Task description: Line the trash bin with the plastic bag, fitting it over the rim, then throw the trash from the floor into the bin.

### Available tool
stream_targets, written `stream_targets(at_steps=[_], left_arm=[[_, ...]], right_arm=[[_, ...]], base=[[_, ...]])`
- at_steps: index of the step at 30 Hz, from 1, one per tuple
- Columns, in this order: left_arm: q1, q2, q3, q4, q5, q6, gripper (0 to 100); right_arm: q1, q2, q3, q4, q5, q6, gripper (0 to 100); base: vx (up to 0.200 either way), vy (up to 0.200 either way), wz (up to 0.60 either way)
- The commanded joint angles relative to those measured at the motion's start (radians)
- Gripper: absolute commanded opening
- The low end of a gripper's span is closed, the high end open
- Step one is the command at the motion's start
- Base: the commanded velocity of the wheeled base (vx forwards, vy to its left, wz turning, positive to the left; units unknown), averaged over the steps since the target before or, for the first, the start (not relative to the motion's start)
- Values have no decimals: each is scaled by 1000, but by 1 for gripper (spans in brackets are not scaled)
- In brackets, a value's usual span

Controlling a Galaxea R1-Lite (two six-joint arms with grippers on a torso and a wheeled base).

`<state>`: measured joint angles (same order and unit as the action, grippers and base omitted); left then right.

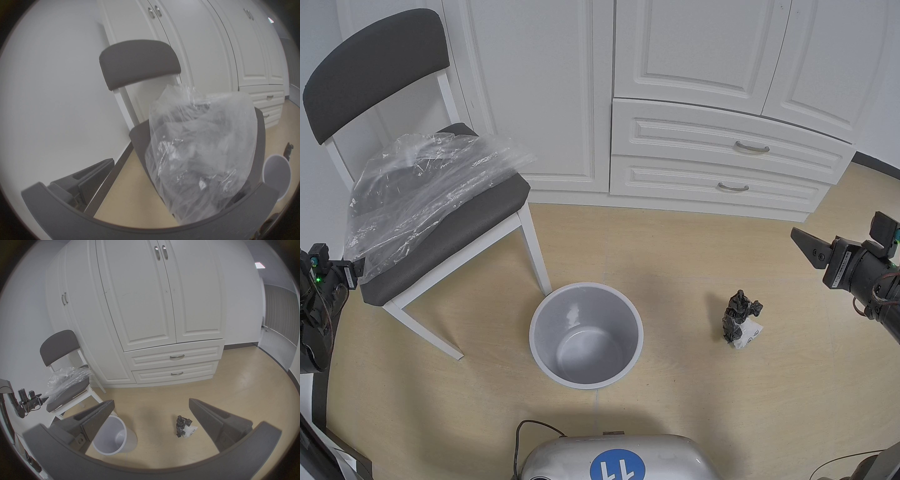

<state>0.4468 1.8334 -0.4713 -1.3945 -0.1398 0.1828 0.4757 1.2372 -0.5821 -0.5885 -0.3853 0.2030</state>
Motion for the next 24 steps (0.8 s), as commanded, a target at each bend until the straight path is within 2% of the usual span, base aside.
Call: stream_targets(at_steps=[1, 7, 13, 24], left_arm=[[-2, 119, -26, -130, -3, -57, 100], [18, 70, -36, -136, -6, -83, 100], [30, 14, -24, -136, -24, -80, 100], [66, -39, -17, -136, -20, -63, 100]], right_arm=[[6, 2, 1, -1, 0, 3, 100], [7, 8, 4, -8, 2, 3, 100], [6, 18, 25, -68, 23, 0, 100], [7, 16, 25, -70, 26, 1, 100]], base=[[0, 0, 0], [0, 0, 0], [0, 0, 0], [0, 0, 0]])
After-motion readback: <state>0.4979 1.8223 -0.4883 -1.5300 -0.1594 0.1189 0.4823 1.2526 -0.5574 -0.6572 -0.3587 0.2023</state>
